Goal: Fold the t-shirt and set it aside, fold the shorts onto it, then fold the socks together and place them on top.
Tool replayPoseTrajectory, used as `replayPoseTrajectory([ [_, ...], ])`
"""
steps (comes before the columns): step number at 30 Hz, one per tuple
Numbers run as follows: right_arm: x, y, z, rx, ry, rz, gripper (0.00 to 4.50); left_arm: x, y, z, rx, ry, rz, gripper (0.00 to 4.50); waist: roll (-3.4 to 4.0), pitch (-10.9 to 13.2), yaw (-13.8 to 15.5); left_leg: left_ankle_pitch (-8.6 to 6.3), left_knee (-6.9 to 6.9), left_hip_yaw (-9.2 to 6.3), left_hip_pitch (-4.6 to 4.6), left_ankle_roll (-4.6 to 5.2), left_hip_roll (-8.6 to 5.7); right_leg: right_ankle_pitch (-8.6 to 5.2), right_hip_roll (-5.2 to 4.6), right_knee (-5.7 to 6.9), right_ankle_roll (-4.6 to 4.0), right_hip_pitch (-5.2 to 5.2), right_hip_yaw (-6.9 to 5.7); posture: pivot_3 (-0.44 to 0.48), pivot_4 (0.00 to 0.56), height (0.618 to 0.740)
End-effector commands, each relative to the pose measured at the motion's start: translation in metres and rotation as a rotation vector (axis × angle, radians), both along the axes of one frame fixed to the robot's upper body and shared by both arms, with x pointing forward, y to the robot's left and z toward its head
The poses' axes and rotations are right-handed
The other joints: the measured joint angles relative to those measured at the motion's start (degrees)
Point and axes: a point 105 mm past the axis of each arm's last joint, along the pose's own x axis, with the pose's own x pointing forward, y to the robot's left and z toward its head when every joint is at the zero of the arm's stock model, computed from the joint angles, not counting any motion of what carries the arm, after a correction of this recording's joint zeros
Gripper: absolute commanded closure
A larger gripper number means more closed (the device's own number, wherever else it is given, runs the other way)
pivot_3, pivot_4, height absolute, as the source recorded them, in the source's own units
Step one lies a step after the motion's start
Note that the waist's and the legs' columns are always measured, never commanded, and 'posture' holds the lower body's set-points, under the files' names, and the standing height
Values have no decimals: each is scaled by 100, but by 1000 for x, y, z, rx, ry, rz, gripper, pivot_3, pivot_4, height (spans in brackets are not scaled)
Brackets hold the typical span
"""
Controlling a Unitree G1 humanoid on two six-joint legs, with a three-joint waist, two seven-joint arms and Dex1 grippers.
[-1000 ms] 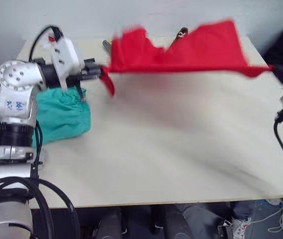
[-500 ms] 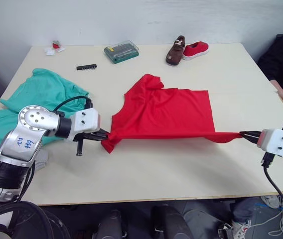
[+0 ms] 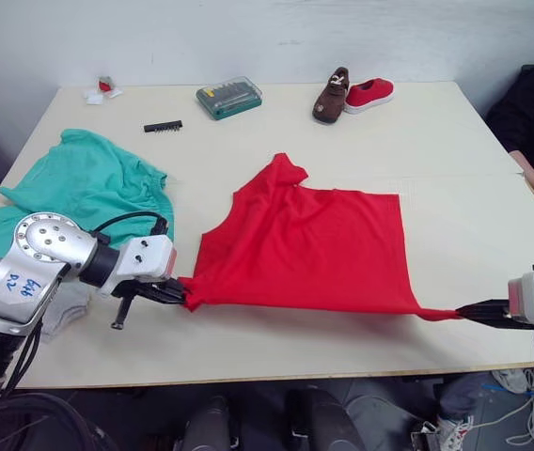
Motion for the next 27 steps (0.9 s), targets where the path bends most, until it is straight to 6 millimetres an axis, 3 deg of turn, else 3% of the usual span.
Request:
replayPoseTrajectory([
  [1,-14,-4,3,-3,58,-31,4461,-15,7,1,68,68,-28,4500,-1,0,4,0,-1,0,-6,0,0,-1,0,0,-1,-7,0,0,150,740],
  [7,-27,6,-2,64,154,-43,4461,-27,7,6,73,138,-69,4500,-1,0,2,-3,-1,1,-9,0,2,-2,1,-2,-2,-9,1,0,150,740],
  [14,-6,8,-6,158,157,-108,4461,8,-5,5,72,80,-90,4500,-5,-1,8,-5,0,0,-3,5,-1,2,1,0,-5,-5,2,0,150,740],
  [19,15,-5,-17,171,170,-185,4461,46,-34,5,55,6,-142,4500,-6,-1,98,-5,15,6,-18,12,-7,5,2,2,-1,-15,2,0,150,740],
  [23,24,-18,-35,135,162,-231,4461,64,-46,0,76,-39,-175,4500,-5,-1,127,-6,21,16,-25,13,-5,3,3,-1,2,-23,2,0,150,740],
  [27,30,-19,-40,135,127,-241,4461,70,-48,-6,81,-38,-191,4500,-5,-1,112,-5,21,20,-26,11,-1,2,7,4,3,-30,1,0,150,740],
])
